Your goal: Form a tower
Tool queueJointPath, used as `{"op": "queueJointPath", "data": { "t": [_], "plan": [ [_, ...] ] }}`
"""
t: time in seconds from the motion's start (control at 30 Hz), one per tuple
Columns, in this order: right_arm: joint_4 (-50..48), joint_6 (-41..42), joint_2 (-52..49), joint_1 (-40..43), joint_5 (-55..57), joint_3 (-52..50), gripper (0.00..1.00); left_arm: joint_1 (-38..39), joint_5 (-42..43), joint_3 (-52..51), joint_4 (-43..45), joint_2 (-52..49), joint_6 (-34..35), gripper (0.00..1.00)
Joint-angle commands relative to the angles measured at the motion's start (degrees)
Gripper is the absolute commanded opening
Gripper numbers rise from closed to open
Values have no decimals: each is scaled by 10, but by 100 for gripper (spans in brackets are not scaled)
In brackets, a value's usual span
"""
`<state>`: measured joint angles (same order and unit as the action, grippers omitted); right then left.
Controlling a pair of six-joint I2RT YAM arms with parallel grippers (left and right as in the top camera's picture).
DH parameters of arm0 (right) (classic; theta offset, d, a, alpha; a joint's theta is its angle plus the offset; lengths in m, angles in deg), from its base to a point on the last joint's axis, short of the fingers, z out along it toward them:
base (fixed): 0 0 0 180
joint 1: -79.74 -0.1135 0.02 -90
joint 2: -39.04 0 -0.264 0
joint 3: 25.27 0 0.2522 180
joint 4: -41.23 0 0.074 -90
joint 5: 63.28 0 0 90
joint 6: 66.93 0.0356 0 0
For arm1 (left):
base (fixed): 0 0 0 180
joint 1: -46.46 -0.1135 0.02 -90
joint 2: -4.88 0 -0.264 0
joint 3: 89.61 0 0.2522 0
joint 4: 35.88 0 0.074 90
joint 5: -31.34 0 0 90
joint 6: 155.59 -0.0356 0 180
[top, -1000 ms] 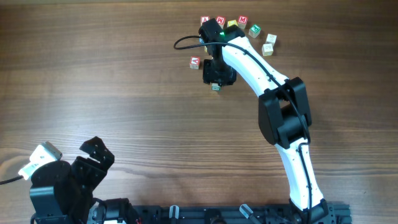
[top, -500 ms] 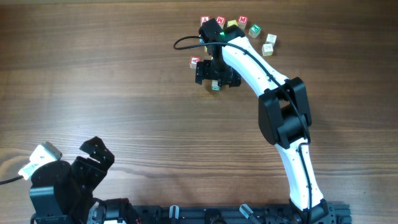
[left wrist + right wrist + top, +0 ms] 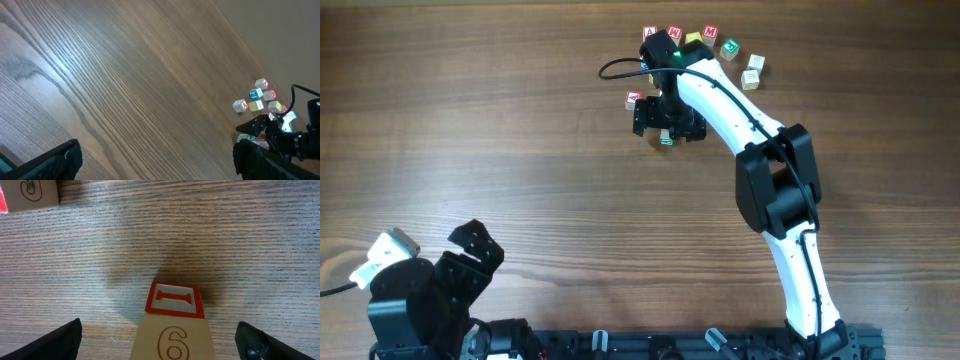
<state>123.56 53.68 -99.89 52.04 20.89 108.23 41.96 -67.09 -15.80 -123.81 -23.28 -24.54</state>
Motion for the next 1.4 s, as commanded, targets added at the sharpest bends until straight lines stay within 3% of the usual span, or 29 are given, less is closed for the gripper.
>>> {"op": "queueJointPath", "data": {
  "t": [0.0, 0.2, 0.37, 0.57, 0.73, 1.37],
  "plan": [
    [2, 9, 33, -2, -6, 24, 98, 3, 5, 0, 2, 2, 1, 100],
    [16, 9, 53, -2, 16, 26, 99, 3, 5, 0, 2, 2, 1, 100],
    [21, 10, 53, -9, 21, 26, 83, 3, 5, 0, 2, 2, 1, 100],
    [21, 25, 53, -21, 65, 26, 82, 3, 5, 0, 2, 2, 1, 100],
    [16, 25, 52, -21, 78, 26, 69, 3, 5, 0, 2, 2, 1, 100],
    [7, 24, 24, -19, 76, 26, 63, 3, 5, 0, 2, 2, 1, 100]
  ]
}}
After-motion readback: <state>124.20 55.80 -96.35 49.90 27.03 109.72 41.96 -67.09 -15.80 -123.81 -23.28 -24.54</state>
